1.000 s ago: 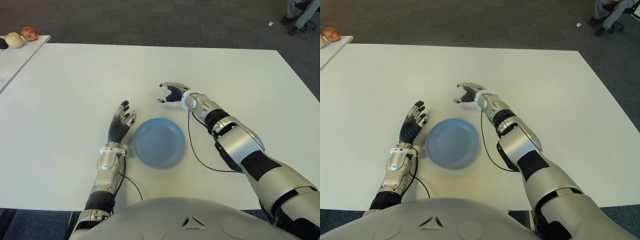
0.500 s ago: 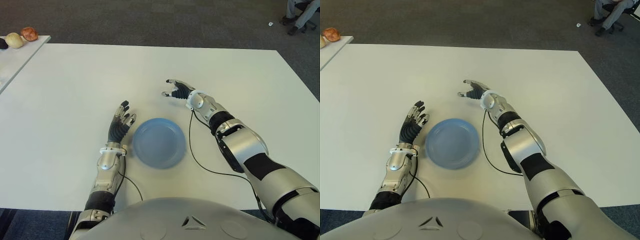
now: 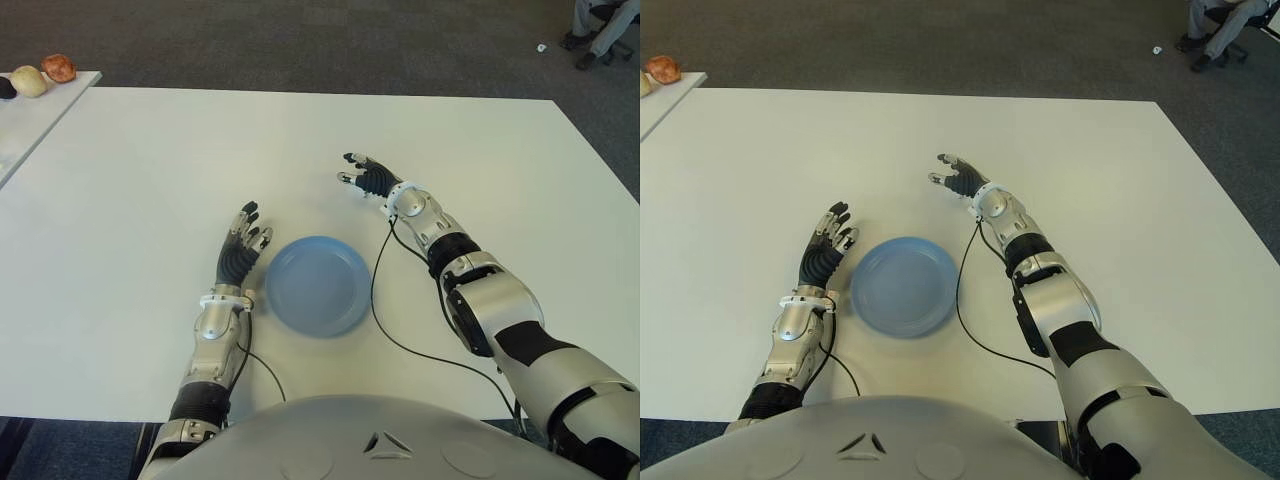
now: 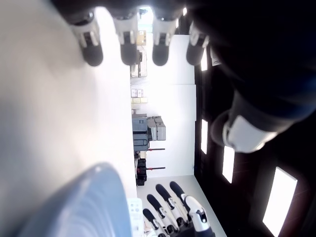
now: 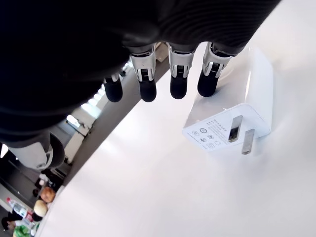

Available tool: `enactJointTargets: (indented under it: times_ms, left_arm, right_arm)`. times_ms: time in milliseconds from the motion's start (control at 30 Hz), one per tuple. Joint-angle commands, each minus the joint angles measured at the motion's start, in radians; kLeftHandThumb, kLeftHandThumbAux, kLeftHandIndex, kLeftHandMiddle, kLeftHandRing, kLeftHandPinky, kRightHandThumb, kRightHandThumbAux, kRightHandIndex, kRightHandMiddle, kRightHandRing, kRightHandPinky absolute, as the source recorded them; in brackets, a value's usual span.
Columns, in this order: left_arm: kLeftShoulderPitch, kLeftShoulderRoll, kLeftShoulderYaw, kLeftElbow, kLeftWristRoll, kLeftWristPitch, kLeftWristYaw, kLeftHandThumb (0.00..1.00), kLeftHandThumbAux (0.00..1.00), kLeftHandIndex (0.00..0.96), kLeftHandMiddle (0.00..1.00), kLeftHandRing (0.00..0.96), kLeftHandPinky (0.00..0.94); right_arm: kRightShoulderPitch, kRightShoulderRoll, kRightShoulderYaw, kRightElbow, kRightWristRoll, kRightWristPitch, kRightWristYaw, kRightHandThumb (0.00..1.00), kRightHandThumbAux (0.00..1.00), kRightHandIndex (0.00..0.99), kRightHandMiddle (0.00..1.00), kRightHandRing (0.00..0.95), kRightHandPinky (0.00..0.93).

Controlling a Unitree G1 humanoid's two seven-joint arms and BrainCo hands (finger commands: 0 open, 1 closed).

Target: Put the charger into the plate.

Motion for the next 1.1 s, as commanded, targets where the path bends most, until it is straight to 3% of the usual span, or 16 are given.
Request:
enactJointTargets:
  times_ms: [33, 233, 533, 1100]
  left_arm:
    - [0.053, -0.003, -0.004, 0.080, -0.006, 0.076, -0.015, 0.000, 0.578, 0.000, 0.011, 0.002, 0.020]
    - [0.049, 0.001, -0.004, 0.084, -0.005, 0.077, -0.011, 0.000, 0.572, 0.000, 0.012, 0.002, 0.019]
    - [0.044, 0.004, -0.003, 0.086, -0.011, 0.083, -0.015, 0.000, 0.569, 0.000, 0.015, 0.005, 0.022]
    - [0.043, 0.004, -0.004, 0.087, -0.005, 0.088, -0.012, 0.000, 0.566, 0.000, 0.014, 0.004, 0.018]
  right_arm:
    - [0.141, -0.029, -0.007, -0.262, 0.019, 0.162, 0.073, 0.000, 0.399, 0.000, 0.000, 0.000, 0.000]
    - [0.199, -0.017, -0.020, -0.402, 0.046, 0.245, 0.099, 0.001, 0.397, 0.000, 0.000, 0.000, 0.000]
    - [0.268, -0.013, -0.033, -0.527, 0.082, 0.305, 0.126, 0.000, 0.400, 0.000, 0.000, 0.000, 0.000]
    - [0.398, -0.053, -0.035, -0.785, 0.068, 0.414, 0.162, 0.000, 0.434, 0.000, 0.000, 0.000, 0.000]
